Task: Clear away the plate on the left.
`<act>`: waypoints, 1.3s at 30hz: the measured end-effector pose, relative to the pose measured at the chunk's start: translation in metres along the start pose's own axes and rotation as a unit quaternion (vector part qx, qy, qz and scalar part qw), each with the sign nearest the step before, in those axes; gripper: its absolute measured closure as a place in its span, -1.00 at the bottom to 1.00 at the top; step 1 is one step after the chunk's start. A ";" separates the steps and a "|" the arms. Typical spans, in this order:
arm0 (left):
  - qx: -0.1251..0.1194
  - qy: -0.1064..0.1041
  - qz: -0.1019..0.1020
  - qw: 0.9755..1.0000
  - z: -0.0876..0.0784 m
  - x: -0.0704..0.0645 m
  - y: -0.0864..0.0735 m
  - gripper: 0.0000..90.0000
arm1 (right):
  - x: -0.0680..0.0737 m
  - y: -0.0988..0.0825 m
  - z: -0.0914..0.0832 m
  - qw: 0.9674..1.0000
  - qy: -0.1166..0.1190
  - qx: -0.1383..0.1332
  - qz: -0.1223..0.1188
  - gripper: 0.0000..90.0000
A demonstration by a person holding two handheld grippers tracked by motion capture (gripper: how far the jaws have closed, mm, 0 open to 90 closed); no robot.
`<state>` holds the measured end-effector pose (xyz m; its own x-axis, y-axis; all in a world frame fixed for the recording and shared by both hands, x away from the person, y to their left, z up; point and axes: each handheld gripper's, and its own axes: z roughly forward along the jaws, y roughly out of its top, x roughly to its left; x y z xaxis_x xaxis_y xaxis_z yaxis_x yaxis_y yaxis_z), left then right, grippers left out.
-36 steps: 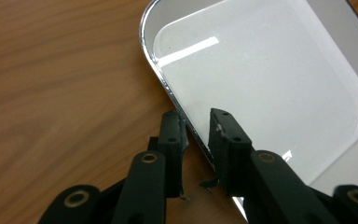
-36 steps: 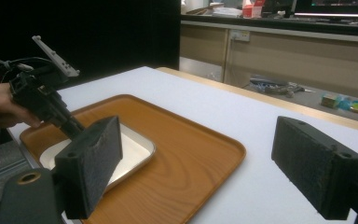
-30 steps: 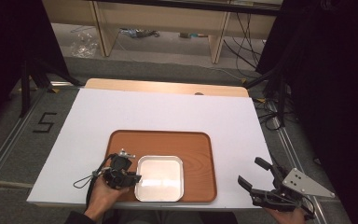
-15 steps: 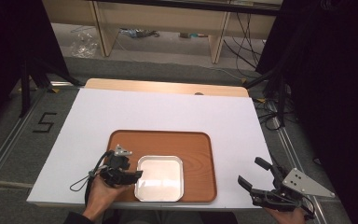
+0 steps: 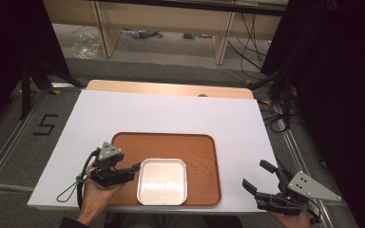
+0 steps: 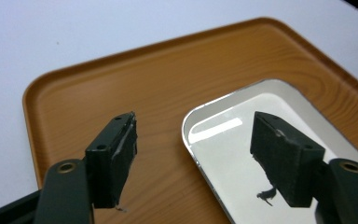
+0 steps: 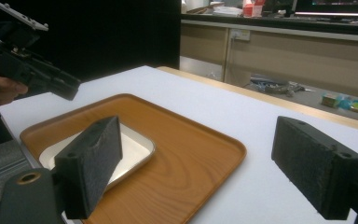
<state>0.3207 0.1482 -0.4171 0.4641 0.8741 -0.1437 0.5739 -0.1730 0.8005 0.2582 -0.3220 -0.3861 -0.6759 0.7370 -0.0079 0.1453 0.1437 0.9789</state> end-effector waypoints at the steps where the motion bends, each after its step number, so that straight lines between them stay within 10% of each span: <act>1: -0.012 -0.004 -0.004 1.000 -0.001 0.000 0.000 -0.34 | 0.000 0.000 0.000 1.000 -0.001 -0.001 -0.001 -0.63; 17: -0.127 -0.015 0.003 0.992 -0.032 0.003 0.000 -0.42 | 0.000 0.000 0.000 1.000 -0.001 0.001 0.000 -0.63; 39: -0.163 -0.020 0.028 0.986 -0.048 -0.006 -0.008 -0.44 | 0.000 0.000 -0.001 1.000 -0.002 0.001 0.001 -0.63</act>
<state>0.2808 0.1664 -0.3946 0.5183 0.8479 -0.1112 0.3020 -0.0599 0.9514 0.2578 -0.3226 -0.3859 -0.6728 0.7398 -0.0076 0.1478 0.1445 0.9784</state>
